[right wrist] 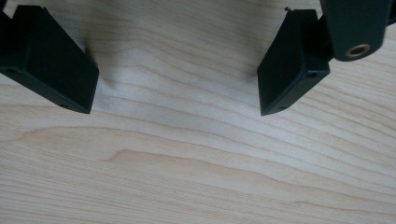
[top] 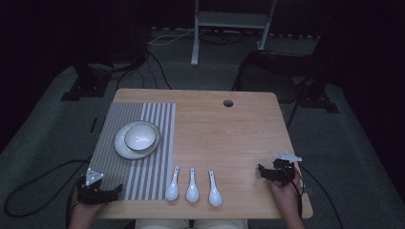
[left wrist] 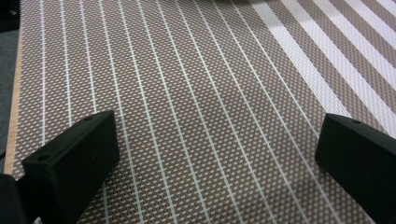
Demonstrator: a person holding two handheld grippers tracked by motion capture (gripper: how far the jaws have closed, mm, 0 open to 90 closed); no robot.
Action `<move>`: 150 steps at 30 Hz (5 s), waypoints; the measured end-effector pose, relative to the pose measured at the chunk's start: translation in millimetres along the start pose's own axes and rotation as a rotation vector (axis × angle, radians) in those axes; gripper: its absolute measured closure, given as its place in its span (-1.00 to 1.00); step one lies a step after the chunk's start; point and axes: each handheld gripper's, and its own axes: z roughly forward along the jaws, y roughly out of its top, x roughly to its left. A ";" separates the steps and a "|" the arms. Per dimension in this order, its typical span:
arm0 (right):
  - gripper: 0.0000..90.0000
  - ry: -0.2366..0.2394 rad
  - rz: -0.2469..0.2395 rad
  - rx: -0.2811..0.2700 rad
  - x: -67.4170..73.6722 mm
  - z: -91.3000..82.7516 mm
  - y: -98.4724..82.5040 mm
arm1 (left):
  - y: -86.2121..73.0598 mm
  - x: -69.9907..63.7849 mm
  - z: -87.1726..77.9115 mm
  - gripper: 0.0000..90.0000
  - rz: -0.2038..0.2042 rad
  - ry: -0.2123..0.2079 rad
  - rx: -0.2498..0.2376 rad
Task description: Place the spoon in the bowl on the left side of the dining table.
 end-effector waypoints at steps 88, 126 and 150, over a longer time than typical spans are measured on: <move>-0.73 -0.002 0.001 -0.001 -0.3 0.3 0.2 | 98.8 -134.2 27.8 -0.97 0.340 -0.394 0.059; -0.74 -0.002 0.000 -0.002 -0.5 0.3 0.1 | 126.7 -223.7 53.9 -0.97 0.438 -0.515 0.114; -0.73 -0.001 0.001 -0.002 -0.5 0.3 0.1 | 135.8 -285.7 82.9 -0.97 0.424 -0.479 0.213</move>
